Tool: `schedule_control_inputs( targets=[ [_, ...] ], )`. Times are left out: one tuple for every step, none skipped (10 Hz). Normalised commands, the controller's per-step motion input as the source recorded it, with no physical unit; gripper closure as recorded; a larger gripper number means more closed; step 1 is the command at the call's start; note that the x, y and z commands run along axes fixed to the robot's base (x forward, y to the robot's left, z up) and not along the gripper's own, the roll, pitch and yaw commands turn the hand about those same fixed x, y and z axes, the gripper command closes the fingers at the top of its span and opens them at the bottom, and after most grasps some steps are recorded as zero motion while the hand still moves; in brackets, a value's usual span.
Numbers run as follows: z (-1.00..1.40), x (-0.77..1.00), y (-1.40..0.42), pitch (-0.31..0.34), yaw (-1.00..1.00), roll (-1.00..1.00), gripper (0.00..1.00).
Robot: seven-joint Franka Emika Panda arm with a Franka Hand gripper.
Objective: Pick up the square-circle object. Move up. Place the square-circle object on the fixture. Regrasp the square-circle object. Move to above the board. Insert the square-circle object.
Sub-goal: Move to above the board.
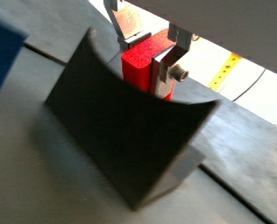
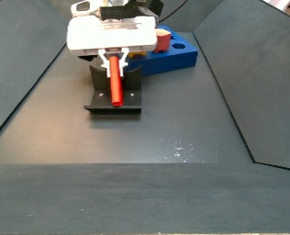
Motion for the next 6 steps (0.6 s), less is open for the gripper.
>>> schedule_control_inputs(
  targets=[
    [1.00,0.42,0.14,0.273,-0.08,-0.30,1.00],
    [1.00,0.39,0.13,0.286,0.01,-0.25,1.00],
    [1.00,0.36,0.12,0.261,0.07,-0.18,1.00],
    [1.00,0.35,0.11,0.244,0.12,-0.12,1.00],
    [1.00,0.34,0.10,0.225,0.15,-0.08,1.00],
    [1.00,0.33,0.09,0.194,0.18,-0.05,1.00]
  ],
)
